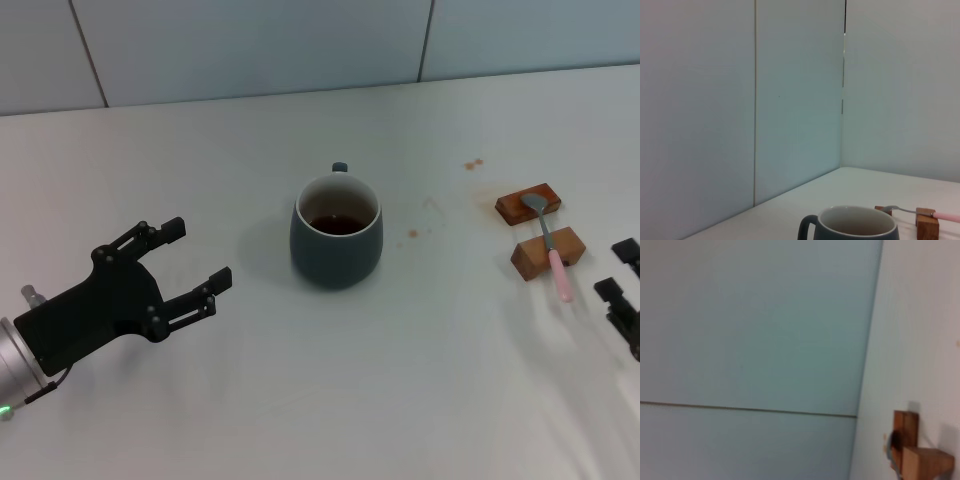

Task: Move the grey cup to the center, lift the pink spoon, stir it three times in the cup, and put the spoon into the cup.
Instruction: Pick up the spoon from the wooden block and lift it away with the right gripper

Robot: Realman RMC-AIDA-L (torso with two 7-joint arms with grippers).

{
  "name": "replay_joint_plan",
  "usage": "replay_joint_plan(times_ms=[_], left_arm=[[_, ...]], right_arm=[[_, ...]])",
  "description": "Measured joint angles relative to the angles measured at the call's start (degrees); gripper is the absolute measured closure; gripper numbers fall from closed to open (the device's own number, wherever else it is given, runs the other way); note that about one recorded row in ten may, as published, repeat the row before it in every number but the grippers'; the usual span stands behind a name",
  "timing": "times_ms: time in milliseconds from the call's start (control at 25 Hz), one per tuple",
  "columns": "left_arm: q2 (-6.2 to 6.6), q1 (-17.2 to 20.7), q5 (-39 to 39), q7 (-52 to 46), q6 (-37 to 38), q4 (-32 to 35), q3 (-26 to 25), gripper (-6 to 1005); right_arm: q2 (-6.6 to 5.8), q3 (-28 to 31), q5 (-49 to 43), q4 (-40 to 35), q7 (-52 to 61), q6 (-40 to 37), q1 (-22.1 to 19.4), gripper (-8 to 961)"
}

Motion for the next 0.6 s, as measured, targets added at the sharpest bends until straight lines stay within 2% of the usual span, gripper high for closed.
replay_joint_plan(times_ms=[80,600], left_arm=[[0.00,-0.03,0.00,0.00,0.23,-0.02,0.00,160],[0.12,-0.11,0.34,-0.05,1.12,0.01,0.00,139]], right_arm=[[0.00,-0.12,0.00,0.33,-0.18,0.43,0.18,288],[-0.03,-2.22,-0.09,1.82,-0.68,3.98,2.02,299]])
